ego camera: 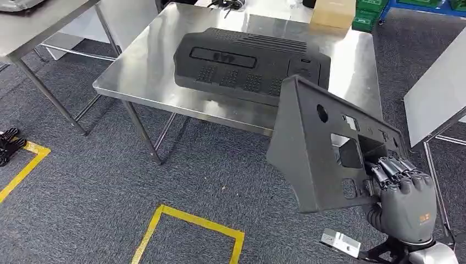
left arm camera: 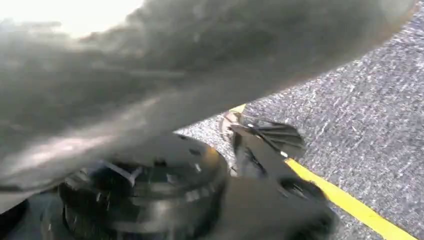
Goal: Take the parts from the cabinet and place them on the table.
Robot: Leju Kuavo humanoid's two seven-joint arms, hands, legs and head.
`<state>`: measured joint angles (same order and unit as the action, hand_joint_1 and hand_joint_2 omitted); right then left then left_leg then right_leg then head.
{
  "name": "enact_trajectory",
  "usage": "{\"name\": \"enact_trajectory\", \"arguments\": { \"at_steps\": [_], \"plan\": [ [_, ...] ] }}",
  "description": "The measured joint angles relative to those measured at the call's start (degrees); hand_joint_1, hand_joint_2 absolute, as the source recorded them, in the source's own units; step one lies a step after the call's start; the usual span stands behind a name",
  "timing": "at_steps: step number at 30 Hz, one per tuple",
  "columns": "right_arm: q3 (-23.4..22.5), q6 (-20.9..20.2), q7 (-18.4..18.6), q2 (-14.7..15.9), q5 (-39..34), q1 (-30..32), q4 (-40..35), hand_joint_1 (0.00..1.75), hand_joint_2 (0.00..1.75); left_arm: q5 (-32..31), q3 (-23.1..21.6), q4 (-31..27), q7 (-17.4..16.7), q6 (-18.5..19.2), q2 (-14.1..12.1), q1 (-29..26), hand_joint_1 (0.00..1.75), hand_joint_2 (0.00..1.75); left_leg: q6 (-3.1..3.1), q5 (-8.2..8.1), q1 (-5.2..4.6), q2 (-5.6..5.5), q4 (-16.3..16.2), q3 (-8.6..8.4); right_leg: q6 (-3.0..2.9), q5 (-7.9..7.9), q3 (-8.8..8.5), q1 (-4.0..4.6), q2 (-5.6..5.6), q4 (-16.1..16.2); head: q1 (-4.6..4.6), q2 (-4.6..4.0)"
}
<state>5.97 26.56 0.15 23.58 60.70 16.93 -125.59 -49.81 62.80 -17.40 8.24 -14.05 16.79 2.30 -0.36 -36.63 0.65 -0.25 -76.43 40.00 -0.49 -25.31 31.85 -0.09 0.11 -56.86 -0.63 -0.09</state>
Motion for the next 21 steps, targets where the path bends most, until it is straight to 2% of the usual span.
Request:
{"name": "enact_trajectory", "arguments": {
  "at_steps": [1,2,4,5,6,7,8,9,10,11,12,14,15,16,17,18,19,20,21],
  "plan": [
    [0.0,0.0,0.0,-0.02,0.0,0.02,0.0,1.75,1.75,0.0,0.02,0.0,0.0,0.0,-0.02,-0.12,0.0,0.0,0.16,1.49,0.0,0.01,1.54,0.14,0.06,-0.33,-0.48,0.01,0.12,0.0,-0.05,0.0],
    [0.0,0.0,0.0,-0.04,0.0,0.02,0.0,1.75,1.75,0.0,0.02,0.0,0.0,0.0,-0.04,-0.17,0.0,0.0,0.32,4.46,0.0,0.01,5.21,-0.88,0.24,-0.76,-1.12,0.0,0.26,-0.01,0.02,0.0],
    [0.0,0.0,0.0,-0.04,-0.02,0.03,0.0,1.75,1.75,0.0,0.02,0.0,0.0,0.0,-0.09,-0.2,0.0,0.0,0.59,11.78,0.0,0.02,15.06,-4.35,0.69,-1.74,-2.13,-0.01,0.3,0.0,-0.05,0.0],
    [0.02,-0.02,0.0,-0.07,-0.02,-0.04,0.02,1.75,1.75,0.0,0.07,0.04,0.0,0.0,-0.11,-0.24,0.0,0.0,0.68,10.11,-0.26,-0.08,15.96,-4.45,1.02,-2.08,-3.02,0.39,0.36,-0.46,-0.07,0.0],
    [0.02,-0.02,0.02,-0.09,-0.02,-0.03,0.02,1.75,1.75,0.0,0.07,0.07,0.0,0.0,-0.11,-0.07,0.0,0.0,1.03,8.78,-0.38,-0.04,16.05,-4.49,1.38,-2.35,-2.24,0.38,0.43,-0.36,0.13,0.0],
    [0.02,-0.02,0.0,-0.02,0.0,-0.05,0.02,1.75,1.75,0.0,0.04,0.09,0.0,0.0,-0.11,0.0,0.0,0.0,1.53,10.16,-0.54,-0.05,16.34,-4.58,1.87,-2.62,-1.66,0.37,0.34,-0.05,0.04,0.0],
    [0.07,-0.02,0.0,-0.04,0.0,0.13,0.04,1.75,1.75,0.0,0.07,0.11,0.0,0.0,-0.11,-0.13,0.0,0.0,2.07,10.36,-0.59,-0.04,16.5,-4.45,2.26,-2.25,-2.53,0.37,0.41,-1.39,0.19,0.0],
    [0.0,-0.02,0.0,0.0,-0.02,0.06,-0.02,1.75,1.75,0.0,0.07,0.15,0.0,0.0,-0.11,-0.25,0.0,0.0,2.58,10.54,-0.41,0.03,16.54,-5.76,2.48,-2.5,-2.8,0.41,0.42,-1.01,0.13,0.0],
    [-0.02,-0.02,0.0,0.04,0.0,0.06,0.0,1.75,1.75,0.0,0.07,0.15,0.0,0.0,-0.11,-0.18,0.0,0.0,2.84,10.66,-0.21,0.1,17.05,-6.18,2.74,-3.22,-2.28,0.08,0.31,-1.73,0.19,0.0],
    [-0.04,-0.02,0.0,0.04,-0.02,-0.02,-0.02,1.75,1.75,0.0,0.07,0.15,0.02,0.0,-0.11,-0.14,0.0,0.0,2.97,10.7,-0.21,0.05,17.19,-6.41,2.69,-4.34,-1.19,0.03,0.29,-3.96,0.13,0.0],
    [-0.11,-0.02,0.0,0.09,-0.02,-0.12,-0.02,1.75,1.75,0.0,0.07,0.15,0.04,0.0,-0.11,0.02,0.0,0.0,3.07,10.61,-0.2,-0.01,17.23,-6.4,2.57,-5.97,0.96,-0.02,0.3,-7.78,0.06,0.0],
    [-0.07,-0.02,0.0,0.04,-0.02,0.0,0.02,1.75,1.75,0.0,0.07,0.17,0.04,0.0,-0.11,0.01,0.0,0.0,3.16,10.29,-0.24,-0.1,17.22,-6.37,2.67,-9.2,6.59,-0.39,0.3,-17.11,0.09,0.0],
    [-0.07,-0.02,0.0,0.04,-0.02,0.02,0.02,1.75,1.75,0.0,0.07,0.2,0.04,0.0,-0.11,-0.04,0.0,0.0,3.1,10.12,-0.25,-0.12,17.22,-6.47,2.97,-9.47,8.29,-0.56,0.29,-19.06,0.13,0.0],
    [-0.07,-0.02,0.0,0.04,-0.02,0.02,0.02,1.75,1.75,0.0,0.07,0.22,0.04,0.0,-0.11,-0.07,0.0,0.0,3.03,9.94,-0.24,-0.19,17.21,-6.65,3.49,-8.58,8.51,-0.68,0.28,-18.1,0.11,0.0],
    [-0.07,-0.02,0.0,0.04,-0.02,0.02,0.02,1.75,1.75,0.0,0.07,0.22,0.04,0.0,-0.11,-0.06,0.0,0.0,2.98,9.75,-0.24,-0.27,17.22,-6.9,4.24,-6.66,7.47,-0.8,0.27,-14.72,0.09,0.0],
    [-0.07,-0.02,0.0,0.04,-0.02,0.01,0.02,1.75,1.75,0.0,0.07,0.22,0.04,0.0,-0.11,-0.04,0.0,0.0,2.84,9.56,-0.22,-0.34,17.22,-7.24,4.9,-4.08,5.55,-0.88,0.25,-9.74,0.11,0.0],
    [-0.09,-0.02,0.0,0.04,-0.02,0.0,0.02,1.75,1.75,0.0,0.07,0.22,0.07,0.0,-0.09,-0.03,0.0,0.0,2.63,9.32,-0.2,-0.38,17.27,-7.54,5.27,-0.98,2.98,-0.85,0.15,-3.46,0.06,0.0],
    [-0.09,-0.02,0.0,0.07,-0.02,-0.02,0.02,1.75,1.75,0.0,0.07,0.26,0.04,0.0,-0.09,-0.01,0.0,0.0,2.44,9.2,-0.21,-0.43,17.25,-7.64,4.71,0.27,2.35,-0.65,-0.05,-0.61,0.04,0.0],
    [-0.07,-0.02,0.0,0.02,-0.02,-0.02,0.02,1.75,1.75,0.0,0.07,0.26,0.07,0.0,-0.09,-0.01,0.0,0.0,2.17,9.11,-0.36,-0.51,17.48,-7.63,3.29,-1.2,2.53,-0.24,-0.26,-0.58,0.15,0.0]
  ]
}}
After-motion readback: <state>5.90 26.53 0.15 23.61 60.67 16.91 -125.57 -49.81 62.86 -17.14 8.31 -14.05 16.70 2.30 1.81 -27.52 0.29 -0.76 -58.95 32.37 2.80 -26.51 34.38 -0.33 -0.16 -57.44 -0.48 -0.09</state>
